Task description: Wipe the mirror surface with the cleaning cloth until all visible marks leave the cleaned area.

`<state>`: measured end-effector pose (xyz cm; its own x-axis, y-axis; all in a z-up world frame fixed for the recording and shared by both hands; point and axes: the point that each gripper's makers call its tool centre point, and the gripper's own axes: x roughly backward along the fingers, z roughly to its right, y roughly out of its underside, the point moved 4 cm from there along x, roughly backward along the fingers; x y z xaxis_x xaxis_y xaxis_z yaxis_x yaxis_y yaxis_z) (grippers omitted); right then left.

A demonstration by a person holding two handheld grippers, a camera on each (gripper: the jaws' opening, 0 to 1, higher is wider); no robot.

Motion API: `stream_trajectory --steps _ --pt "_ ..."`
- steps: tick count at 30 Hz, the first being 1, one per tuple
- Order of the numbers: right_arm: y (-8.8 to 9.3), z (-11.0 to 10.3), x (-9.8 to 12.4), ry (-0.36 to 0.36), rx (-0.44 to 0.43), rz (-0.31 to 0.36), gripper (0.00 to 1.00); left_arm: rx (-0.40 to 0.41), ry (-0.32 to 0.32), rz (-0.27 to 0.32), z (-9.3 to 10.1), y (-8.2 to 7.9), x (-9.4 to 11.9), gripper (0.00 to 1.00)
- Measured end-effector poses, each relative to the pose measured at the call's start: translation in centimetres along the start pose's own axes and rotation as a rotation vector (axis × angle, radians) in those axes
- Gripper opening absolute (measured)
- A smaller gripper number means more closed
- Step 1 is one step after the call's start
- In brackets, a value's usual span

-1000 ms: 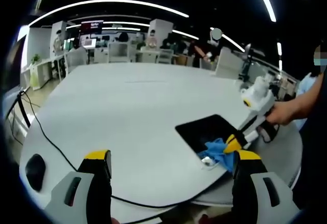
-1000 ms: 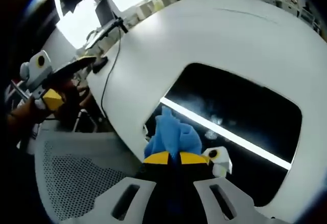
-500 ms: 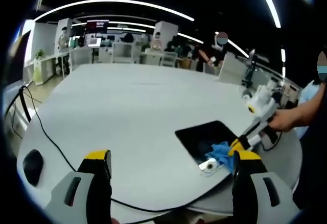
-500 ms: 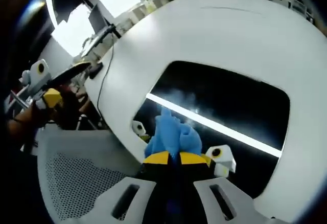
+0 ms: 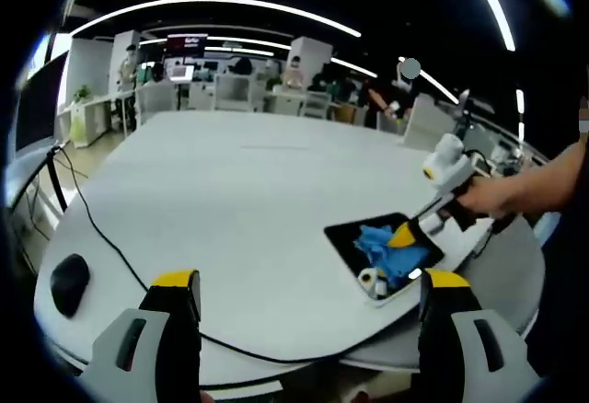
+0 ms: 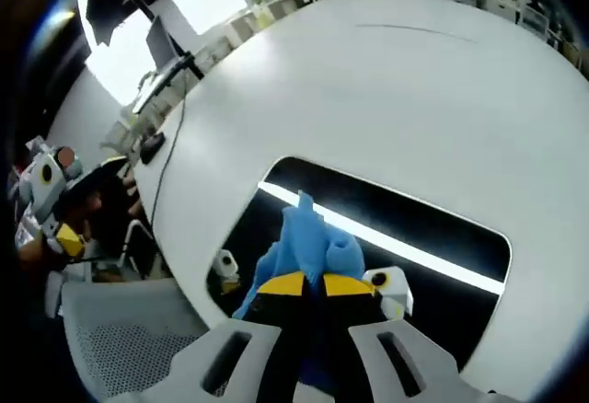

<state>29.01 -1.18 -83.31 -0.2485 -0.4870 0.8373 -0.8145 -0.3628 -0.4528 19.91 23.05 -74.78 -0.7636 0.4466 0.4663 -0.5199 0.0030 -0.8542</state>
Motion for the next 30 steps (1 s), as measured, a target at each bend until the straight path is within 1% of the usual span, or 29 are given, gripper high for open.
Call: stream_trajectory --steps 4,6,10,12,14,16,18,21,24,26,27,30 --pt "-1.6 0.7 -0.5 0.025 0.024 -0.008 0.0 0.003 -0.008 0.001 0.1 0.1 0.1 1.0" --pt "-2.1 0.9 -0.6 0.033 0.039 -0.01 0.0 -0.004 -0.008 -0.005 0.2 0.2 0.2 1.0" --pt "-3.3 1.7 -1.0 0.05 0.054 0.002 0.0 -0.019 -0.002 -0.01 0.6 0.0 0.2 1.0" --pt "-4.1 2.3 -1.3 0.074 -0.008 0.02 0.0 -0.025 0.0 -0.012 0.7 0.0 0.1 1.0" --pt "-4.7 2.5 -1.5 0.077 -0.019 0.028 0.0 -0.035 0.002 -0.019 0.7 -0.1 -0.1 1.0" --pt "-4.9 2.5 -1.6 0.079 -0.021 0.027 0.0 -0.045 0.012 -0.02 0.9 -0.3 -0.3 1.0" --pt "-4.8 2.5 -1.6 0.074 -0.016 0.023 0.0 -0.079 0.021 -0.03 1.1 -0.4 -0.5 1.0" --pt "-4.5 2.4 -1.5 0.058 0.034 0.056 0.0 -0.084 0.025 -0.03 1.3 -0.7 -0.7 1.0" --pt "-4.3 2.7 -1.4 0.044 0.019 0.081 0.0 -0.084 0.03 -0.028 1.4 -0.8 -0.8 1.0" --pt "-4.2 2.8 -1.3 0.034 0.025 0.087 0.0 -0.085 0.033 -0.028 1.5 -0.8 -0.8 1.0" --pt "-4.1 3.1 -1.2 0.031 0.015 0.089 0.0 -0.083 0.034 -0.027 1.5 -0.8 -0.8 1.0" --pt "-3.8 3.8 -0.7 0.038 0.002 0.09 0.0 -0.083 0.034 -0.027 1.4 -0.8 -0.9 1.0"
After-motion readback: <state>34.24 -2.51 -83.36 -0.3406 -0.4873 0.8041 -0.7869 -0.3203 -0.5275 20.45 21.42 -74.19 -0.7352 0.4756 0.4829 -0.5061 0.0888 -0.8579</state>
